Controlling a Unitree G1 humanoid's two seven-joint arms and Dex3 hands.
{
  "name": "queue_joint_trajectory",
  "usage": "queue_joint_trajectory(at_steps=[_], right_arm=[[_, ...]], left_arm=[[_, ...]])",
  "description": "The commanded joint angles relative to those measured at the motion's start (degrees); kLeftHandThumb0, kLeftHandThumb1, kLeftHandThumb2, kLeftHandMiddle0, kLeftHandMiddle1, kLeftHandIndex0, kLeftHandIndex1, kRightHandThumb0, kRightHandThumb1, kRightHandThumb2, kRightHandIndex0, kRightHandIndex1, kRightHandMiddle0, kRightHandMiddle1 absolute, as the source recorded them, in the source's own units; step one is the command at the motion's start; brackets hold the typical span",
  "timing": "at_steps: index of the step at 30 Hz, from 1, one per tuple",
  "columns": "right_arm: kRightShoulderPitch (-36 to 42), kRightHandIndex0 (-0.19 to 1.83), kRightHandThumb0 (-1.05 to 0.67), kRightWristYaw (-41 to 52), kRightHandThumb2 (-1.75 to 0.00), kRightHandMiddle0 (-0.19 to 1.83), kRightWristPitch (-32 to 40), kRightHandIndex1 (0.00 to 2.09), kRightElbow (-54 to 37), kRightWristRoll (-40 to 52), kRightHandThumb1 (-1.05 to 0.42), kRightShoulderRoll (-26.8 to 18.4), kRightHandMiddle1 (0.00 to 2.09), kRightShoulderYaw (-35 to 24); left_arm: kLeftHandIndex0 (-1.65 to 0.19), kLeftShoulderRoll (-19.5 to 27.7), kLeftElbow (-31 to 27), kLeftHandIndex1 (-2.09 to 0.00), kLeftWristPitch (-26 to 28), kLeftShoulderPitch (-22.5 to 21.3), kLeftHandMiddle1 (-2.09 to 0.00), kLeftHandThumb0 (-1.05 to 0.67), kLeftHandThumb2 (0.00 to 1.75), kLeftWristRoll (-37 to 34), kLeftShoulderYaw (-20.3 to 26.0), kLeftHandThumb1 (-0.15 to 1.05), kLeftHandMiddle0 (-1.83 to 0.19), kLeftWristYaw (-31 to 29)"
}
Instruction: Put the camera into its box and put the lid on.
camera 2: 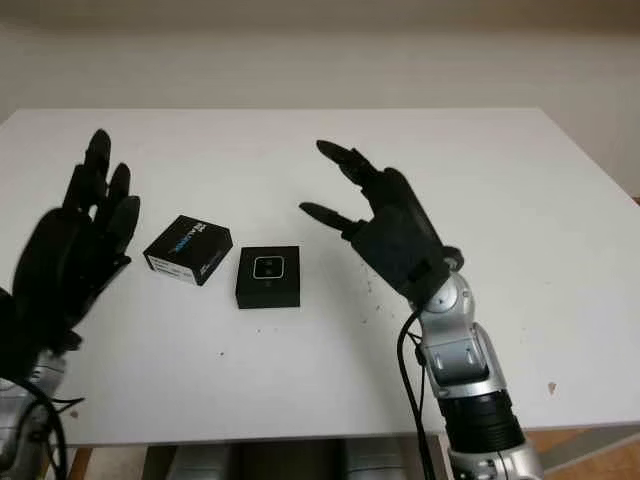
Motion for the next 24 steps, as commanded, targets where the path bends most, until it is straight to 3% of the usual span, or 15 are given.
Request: queue_joint_trajectory(at_steps=[1,3,6,8,11,16,18,24], right_arm=[[-2.4,0.3,-0.65,1.6,-0.12,0.13,2.1,0.12,1.7,3.0,-1.05,-0.9,0.6,-2.2],[-3.7,0.29,-0.63,2.7,-0.14,0.09,2.8,0.11,3.5,5.4,-1.05,-1.5,0.65,-3.8],[-4.5,0.29,-0.6,2.1,-0.17,-0.03,1.9,0.1,6.2,9.8,-1.05,-0.2,0.94,-6.8],[-4.7,0.26,-0.57,2.1,-0.21,-0.09,1.5,0.08,7.7,12.6,-1.05,0.5,0.99,-8.2],[-5.3,0.21,-0.57,3.7,-0.26,-0.15,0.6,0.06,10.0,16.1,-1.05,0.3,1.01,-9.4],[-6.4,0.2,-0.6,3.9,-0.27,-0.18,1.2,0.05,11.3,17.5,-1.05,-0.9,1.05,-9.4],[-6.8,0.2,-0.59,4.2,-0.29,-0.19,0.9,0.05,11.9,18.0,-1.05,-1.3,1.03,-9.7],[-7.5,0.11,-0.57,2.1,-0.29,-0.18,1.6,0.01,12.8,21.0,-1.05,-0.3,0.67,-12.2]], left_arm=[[-0.06,3.7,3.2,-0.13,0.1,-4.2,-0.11,-0.59,0.1,-0.2,1.3,1.0,-0.08,-2.1],[-0.24,6.8,6.6,-0.21,1.5,-8.4,-0.16,-0.52,0.06,0.4,0.9,0.95,-0.3,-3.6],[-0.41,12.7,13.7,-0.31,-2.9,-13.8,-0.23,-0.51,0.05,7.4,-2.7,0.95,-0.51,-5.1],[-0.45,15.6,19.3,-0.34,-7.1,-17.4,-0.24,-0.48,0.04,12.5,-5.8,0.92,-0.56,-5.4],[-0.37,20.2,26.6,-0.3,-12.2,-22.6,-0.2,-0.53,0.04,20.3,-11.8,0.9,-0.47,-8.0],[-0.03,25.8,32.7,-0.1,-17.0,-31.7,-0.03,-0.63,0.03,33.4,-23.9,0.82,-0.12,-18.8],[0.01,25.9,34.5,-0.07,-19.4,-34.0,-0.02,-0.63,0.03,36.0,-26.6,0.8,-0.06,-21.0],[0.08,23.1,40.6,-0.03,-24.6,-38.3,-0.02,-0.72,0.05,39.6,-31.1,0.81,0.03,-21.1]])
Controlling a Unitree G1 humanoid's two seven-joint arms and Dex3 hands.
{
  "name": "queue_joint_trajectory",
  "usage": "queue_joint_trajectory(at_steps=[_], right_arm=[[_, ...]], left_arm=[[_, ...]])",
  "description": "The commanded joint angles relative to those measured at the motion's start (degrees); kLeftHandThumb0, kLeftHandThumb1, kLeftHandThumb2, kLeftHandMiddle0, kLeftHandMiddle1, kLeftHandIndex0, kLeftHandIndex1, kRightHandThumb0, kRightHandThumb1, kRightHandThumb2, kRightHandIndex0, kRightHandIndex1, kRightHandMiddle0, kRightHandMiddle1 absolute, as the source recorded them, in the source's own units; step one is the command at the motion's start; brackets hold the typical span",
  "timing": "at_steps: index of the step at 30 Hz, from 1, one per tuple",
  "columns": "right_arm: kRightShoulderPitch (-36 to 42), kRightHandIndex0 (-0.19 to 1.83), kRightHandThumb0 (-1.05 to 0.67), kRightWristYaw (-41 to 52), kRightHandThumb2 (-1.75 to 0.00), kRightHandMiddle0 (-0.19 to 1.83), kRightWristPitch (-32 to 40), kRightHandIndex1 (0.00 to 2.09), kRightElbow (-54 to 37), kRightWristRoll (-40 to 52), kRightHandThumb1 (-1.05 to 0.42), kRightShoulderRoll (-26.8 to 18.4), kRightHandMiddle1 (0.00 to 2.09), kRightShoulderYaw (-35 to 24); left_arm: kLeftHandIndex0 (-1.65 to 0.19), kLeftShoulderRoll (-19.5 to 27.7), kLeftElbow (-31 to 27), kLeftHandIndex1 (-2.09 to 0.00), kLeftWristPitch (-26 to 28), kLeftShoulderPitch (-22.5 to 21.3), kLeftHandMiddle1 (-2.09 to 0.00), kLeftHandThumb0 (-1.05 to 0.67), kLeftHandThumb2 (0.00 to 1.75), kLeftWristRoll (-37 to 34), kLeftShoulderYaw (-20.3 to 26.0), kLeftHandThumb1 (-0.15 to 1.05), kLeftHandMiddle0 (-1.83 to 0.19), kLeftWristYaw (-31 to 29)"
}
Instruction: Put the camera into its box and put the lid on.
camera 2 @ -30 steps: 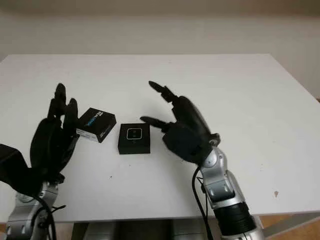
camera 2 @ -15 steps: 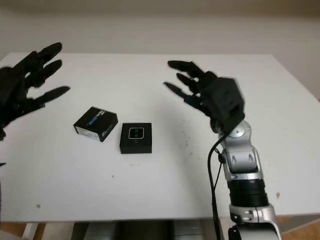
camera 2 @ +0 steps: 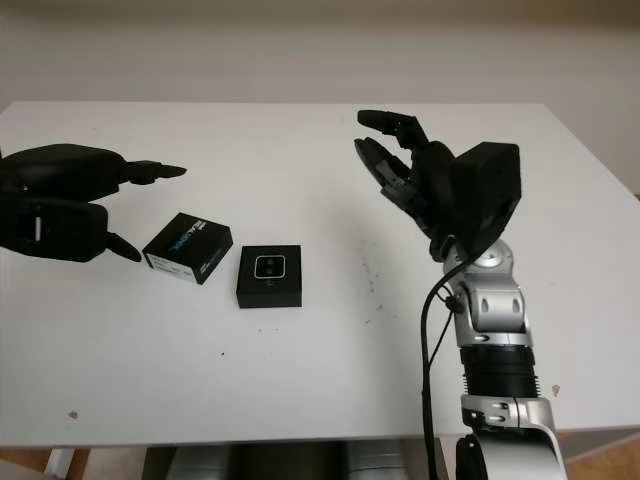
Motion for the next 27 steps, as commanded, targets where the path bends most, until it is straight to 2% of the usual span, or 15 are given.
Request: queue_joint_trajectory(at_steps=[1,4,13,17,27], right_arm=[[-1.4,0.09,-0.58,-0.7,-0.27,-0.17,0.4,0.01,0.0,1.5,-1.05,0.3,0.59,-1.4],[-1.4,0.05,-0.59,-0.5,-0.28,-0.15,-0.1,0.01,0.6,3.1,-1.05,0.2,0.46,-2.0],[-0.8,0.03,-0.59,-2.1,-0.32,-0.11,0.2,0.02,0.4,3.3,-1.05,0.0,0.4,-1.3],[-0.3,0.03,-0.61,-2.6,-0.32,-0.08,1.6,0.03,-0.7,3.0,-1.05,0.0,0.31,-0.7],[0.1,0.02,-0.6,-2.4,-0.32,-0.06,2.3,0.04,-1.2,3.6,-1.05,0.1,0.26,-0.4]], left_arm=[[0.1,-1.7,1.9,-0.03,-0.2,-2.4,-0.02,-0.74,0.05,1.0,-1.3,0.8,0.05,0.7],[0.14,-3.3,4.7,-0.02,-0.5,-3.5,-0.02,-0.75,0.05,2.9,-2.9,0.81,0.09,1.7],[0.18,-5.8,11.7,-0.03,-3.7,-4.5,-0.05,-0.76,0.06,6.0,-5.3,0.84,0.13,7.8],[0.15,-7.0,14.1,-0.05,-3.6,-6.0,-0.06,-0.77,0.06,8.1,-6.7,0.85,0.1,9.2],[0.12,-9.8,22.4,-0.06,-6.4,-9.6,-0.06,-0.75,0.05,10.1,-9.8,0.83,0.06,12.9]])
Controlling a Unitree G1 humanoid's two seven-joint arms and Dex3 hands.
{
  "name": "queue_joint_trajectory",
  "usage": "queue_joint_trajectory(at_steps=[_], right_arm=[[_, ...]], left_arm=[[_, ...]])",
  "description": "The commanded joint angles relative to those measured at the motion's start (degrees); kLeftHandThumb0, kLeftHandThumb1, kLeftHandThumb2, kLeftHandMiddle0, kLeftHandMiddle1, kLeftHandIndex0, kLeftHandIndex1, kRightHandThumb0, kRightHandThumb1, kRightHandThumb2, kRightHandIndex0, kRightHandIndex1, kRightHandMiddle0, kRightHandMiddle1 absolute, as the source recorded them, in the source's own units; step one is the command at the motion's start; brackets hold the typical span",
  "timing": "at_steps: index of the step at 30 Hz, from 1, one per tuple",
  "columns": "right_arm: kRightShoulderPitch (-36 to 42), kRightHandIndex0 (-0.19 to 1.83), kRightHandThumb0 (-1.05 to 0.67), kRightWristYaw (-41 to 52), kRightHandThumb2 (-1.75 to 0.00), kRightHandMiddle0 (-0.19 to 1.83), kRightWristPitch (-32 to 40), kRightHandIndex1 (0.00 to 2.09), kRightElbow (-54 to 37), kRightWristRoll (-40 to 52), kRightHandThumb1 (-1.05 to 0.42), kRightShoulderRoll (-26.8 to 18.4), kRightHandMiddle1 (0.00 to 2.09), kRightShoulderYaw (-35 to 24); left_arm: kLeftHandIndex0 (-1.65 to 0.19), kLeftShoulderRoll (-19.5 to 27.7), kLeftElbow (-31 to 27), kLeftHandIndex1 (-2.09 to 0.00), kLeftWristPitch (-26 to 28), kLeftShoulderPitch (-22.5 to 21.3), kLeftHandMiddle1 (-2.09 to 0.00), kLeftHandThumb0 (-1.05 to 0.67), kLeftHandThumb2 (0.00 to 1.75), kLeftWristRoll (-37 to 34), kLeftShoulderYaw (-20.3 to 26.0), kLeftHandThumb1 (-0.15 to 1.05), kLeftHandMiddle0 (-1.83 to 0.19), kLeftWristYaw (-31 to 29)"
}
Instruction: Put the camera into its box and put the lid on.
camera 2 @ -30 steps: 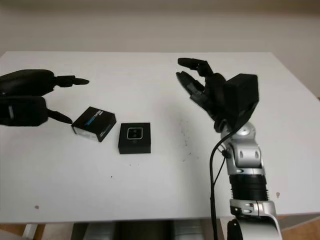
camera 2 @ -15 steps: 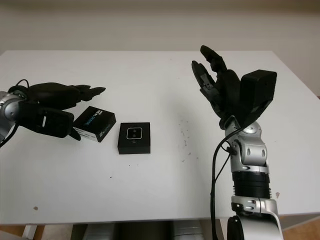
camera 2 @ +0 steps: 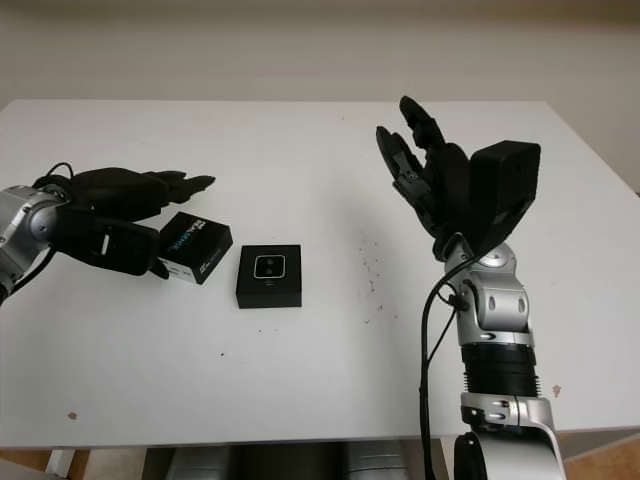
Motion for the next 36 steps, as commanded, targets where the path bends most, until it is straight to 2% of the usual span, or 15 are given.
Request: queue_joint_trajectory(at_steps=[1,10,16,20,22,26,27,29,32,33,34,36], right_arm=[[0.2,0.02,-0.6,0.1,-0.32,-0.05,0.4,0.04,-1.6,0.3,-1.05,-0.3,0.26,-0.2],[0.8,0.0,-0.58,0.4,-0.35,-0.08,1.1,0.04,-2.4,0.5,-1.05,-0.6,0.25,0.0],[0.9,0.0,-0.57,0.1,-0.36,-0.06,0.7,0.04,-2.6,0.2,-1.05,-0.3,0.25,0.3],[1.3,0.0,-0.56,0.9,-0.38,-0.06,0.8,0.04,-3.0,0.0,-1.05,-0.9,0.24,0.7],[1.5,-0.01,-0.54,1.6,-0.4,-0.06,0.2,0.04,-3.0,-0.3,-1.05,-1.1,0.23,1.0],[1.7,-0.02,-0.53,1.8,-0.39,-0.06,0.0,0.04,-3.1,-0.7,-1.05,-0.9,0.22,1.1],[1.7,-0.01,-0.53,1.6,-0.38,-0.05,0.0,0.04,-3.2,-0.9,-1.05,-0.9,0.23,1.2],[1.6,0.0,-0.53,1.5,-0.38,-0.04,0.1,0.05,-3.1,-1.0,-1.05,-0.8,0.23,1.3],[1.6,0.0,-0.53,1.5,-0.39,-0.04,-0.4,0.05,-2.8,-1.2,-1.05,-0.6,0.23,1.4],[1.6,0.0,-0.53,1.8,-0.39,-0.04,-0.6,0.05,-2.7,-1.2,-1.05,-0.6,0.23,1.5],[1.6,0.0,-0.54,1.8,-0.39,-0.04,-0.7,0.05,-2.5,-1.1,-1.05,-0.5,0.24,1.4],[1.6,0.01,-0.55,1.7,-0.37,-0.03,-0.7,0.05,-2.4,-1.1,-1.05,-0.4,0.26,1.4]], left_arm=[[0.12,-0.5,1.6,-0.06,-0.3,-2.6,-0.06,-0.75,0.05,1.0,-1.2,0.83,0.06,1.2],[0.07,-1.6,5.1,-0.08,-1.9,-3.6,-0.07,-0.72,0.05,0.7,-2.4,0.82,0.02,1.5],[0.01,-1.8,5.2,-0.09,-1.4,-3.3,-0.07,-0.59,0.05,0.7,-2.8,0.81,-0.03,0.3],[-0.07,-0.7,4.5,-0.11,-4.4,-2.6,-0.09,-0.54,0.05,4.3,-5.0,0.81,-0.12,5.4],[-0.17,-0.6,4.8,-0.13,-5.4,-2.0,-0.09,-0.55,0.06,5.0,-5.2,0.82,-0.24,8.5],[-0.29,-0.6,5.7,-0.17,-7.2,-1.5,-0.11,-0.55,0.08,4.9,-5.3,0.9,-0.35,11.9],[-0.35,-0.4,5.8,-0.2,-8.2,-1.4,-0.14,-0.51,0.09,5.2,-5.5,0.96,-0.41,13.3],[-0.34,-0.2,6.2,-0.47,-9.3,-1.3,-0.68,-0.42,0.2,5.3,-5.6,1.03,-0.29,14.7],[-0.05,0.1,6.4,-1.29,-9.9,-1.2,-1.45,-0.35,0.34,5.6,-5.7,1.05,-0.06,16.5],[-0.02,0.1,6.4,-1.49,-9.8,-0.9,-1.68,-0.33,0.34,5.5,-5.4,1.05,-0.02,17.6],[0.05,0.1,6.3,-1.8,-9.7,-0.6,-1.92,-0.32,0.35,5.3,-5.1,1.05,0.02,18.5],[0.05,0.0,6.1,-2.02,-9.2,0.1,-2.05,-0.32,0.37,4.5,-4.4,1.05,-0.07,20.1]])
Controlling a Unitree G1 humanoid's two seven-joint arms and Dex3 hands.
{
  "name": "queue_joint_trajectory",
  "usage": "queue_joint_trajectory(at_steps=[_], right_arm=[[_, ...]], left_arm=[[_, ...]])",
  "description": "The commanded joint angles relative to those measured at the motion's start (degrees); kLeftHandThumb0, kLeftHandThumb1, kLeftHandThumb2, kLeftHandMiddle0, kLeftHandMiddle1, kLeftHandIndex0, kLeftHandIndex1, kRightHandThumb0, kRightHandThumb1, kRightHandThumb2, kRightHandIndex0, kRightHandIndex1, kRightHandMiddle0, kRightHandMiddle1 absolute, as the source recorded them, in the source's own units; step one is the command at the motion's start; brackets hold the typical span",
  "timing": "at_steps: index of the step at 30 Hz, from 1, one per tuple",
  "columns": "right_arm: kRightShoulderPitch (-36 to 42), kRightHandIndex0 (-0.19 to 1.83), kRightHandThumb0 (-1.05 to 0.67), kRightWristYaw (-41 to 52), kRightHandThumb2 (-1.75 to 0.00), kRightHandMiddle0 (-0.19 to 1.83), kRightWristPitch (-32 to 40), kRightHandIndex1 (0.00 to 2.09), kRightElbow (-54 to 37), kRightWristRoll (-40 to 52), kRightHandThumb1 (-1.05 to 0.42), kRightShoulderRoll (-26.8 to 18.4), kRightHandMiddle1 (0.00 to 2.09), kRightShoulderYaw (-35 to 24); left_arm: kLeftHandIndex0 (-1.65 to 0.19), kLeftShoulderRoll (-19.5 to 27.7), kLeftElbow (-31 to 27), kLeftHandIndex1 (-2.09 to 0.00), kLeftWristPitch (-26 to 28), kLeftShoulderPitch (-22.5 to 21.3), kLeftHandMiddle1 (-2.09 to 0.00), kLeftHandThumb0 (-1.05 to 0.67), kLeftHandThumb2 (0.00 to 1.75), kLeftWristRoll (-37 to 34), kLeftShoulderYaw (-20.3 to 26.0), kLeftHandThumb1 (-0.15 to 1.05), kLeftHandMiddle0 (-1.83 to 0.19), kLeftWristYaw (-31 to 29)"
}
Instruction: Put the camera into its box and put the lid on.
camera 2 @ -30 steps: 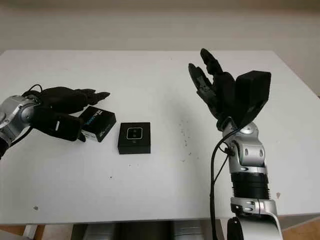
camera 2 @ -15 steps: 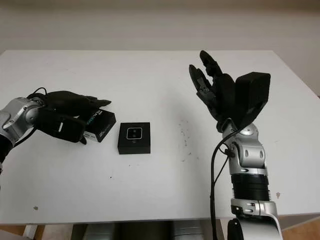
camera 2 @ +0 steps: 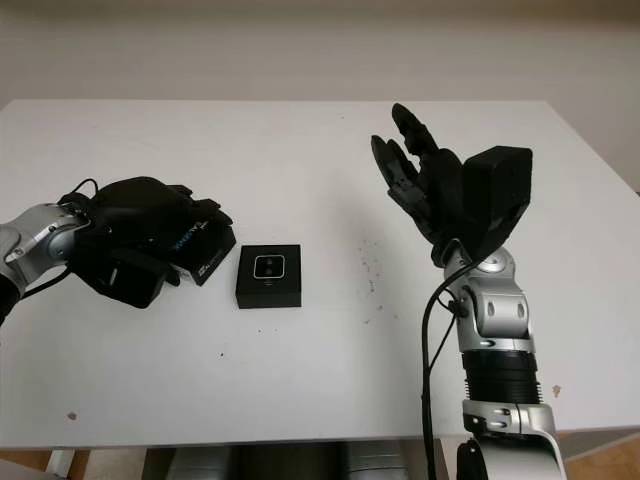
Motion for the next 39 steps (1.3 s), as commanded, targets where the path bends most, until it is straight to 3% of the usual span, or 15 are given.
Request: queue_joint_trajectory(at_steps=[1,5,8,14,16,21,24,27,33,39], right_arm=[[0.1,0.01,-0.55,0.0,-0.37,-0.03,-0.7,0.06,-0.6,0.0,-1.05,0.1,0.29,0.0],[0.2,0.01,-0.55,0.4,-0.38,-0.16,-1.3,0.05,-0.1,0.1,-1.05,0.1,0.54,0.1],[0.2,0.01,-0.57,0.8,-0.37,-0.19,-1.9,0.05,0.2,-0.3,-1.05,0.0,0.62,0.5],[0.6,0.01,-0.58,0.9,-0.37,-0.19,-1.4,0.06,-0.5,-0.8,-1.05,-0.2,0.64,1.3],[0.8,0.01,-0.58,1.2,-0.38,-0.19,-0.7,0.05,-0.9,-0.7,-1.05,-0.3,0.63,1.5],[1.0,-0.02,-0.54,1.9,-0.41,-0.18,0.2,0.04,-1.6,-0.5,-1.05,-0.1,0.6,2.0],[1.7,-0.01,-0.55,0.8,-0.38,-0.17,-1.0,0.05,-1.6,-2.6,-1.05,0.0,0.59,3.1],[2.3,0.02,-0.54,-2.5,-0.33,-0.04,-3.4,0.06,-1.3,-5.4,-1.05,1.4,0.37,4.3],[3.3,-0.07,-0.67,-4.8,-0.46,-0.11,-4.1,0.02,-1.6,-9.2,-1.05,2.7,0.19,6.7],[4.0,-0.11,-0.71,-5.9,-0.53,-0.15,-3.4,0.02,-2.6,-10.3,-1.05,3.5,0.1,7.6]], left_arm=[[0.01,0.5,-0.1,-2.05,0.7,1.0,-2.07,-0.32,0.39,-0.6,0.8,1.05,-0.17,1.5],[-0.23,0.2,-1.7,-2.09,3.1,2.1,-2.09,-0.37,0.43,-1.2,1.8,1.05,-0.67,4.2],[-0.29,-0.5,-4.5,-2.09,8.1,3.6,-2.09,-0.38,0.42,-2.3,3.1,1.05,-0.81,3.8],[-0.29,-2.1,-13.2,-2.09,19.7,6.4,-2.09,-0.31,0.39,-8.2,7.2,1.05,-0.83,-5.5],[-0.31,-2.6,-17.6,-2.09,25.8,6.4,-2.09,-0.32,0.41,-9.4,8.0,1.05,-0.78,-11.5],[-0.53,-3.7,-25.5,-2.09,35.0,5.4,-2.09,-0.31,0.39,-12.7,9.6,1.05,-0.77,-22.3],[-0.54,-4.5,-29.2,-2.09,39.6,4.4,-2.09,-0.32,0.38,-13.5,9.7,1.05,-0.68,-27.4],[-0.56,-5.2,-32.7,-2.09,43.3,3.9,-2.09,-0.32,0.38,-14.6,9.9,1.05,-0.61,-32.0],[-0.65,-6.0,-36.8,-2.09,48.3,2.5,-2.09,-0.33,0.41,-18.0,10.2,1.05,-0.75,-39.9],[-0.76,-6.7,-40.7,-2.09,53.9,2.0,-2.09,-0.31,0.39,-19.3,10.2,1.05,-0.86,-43.7]])
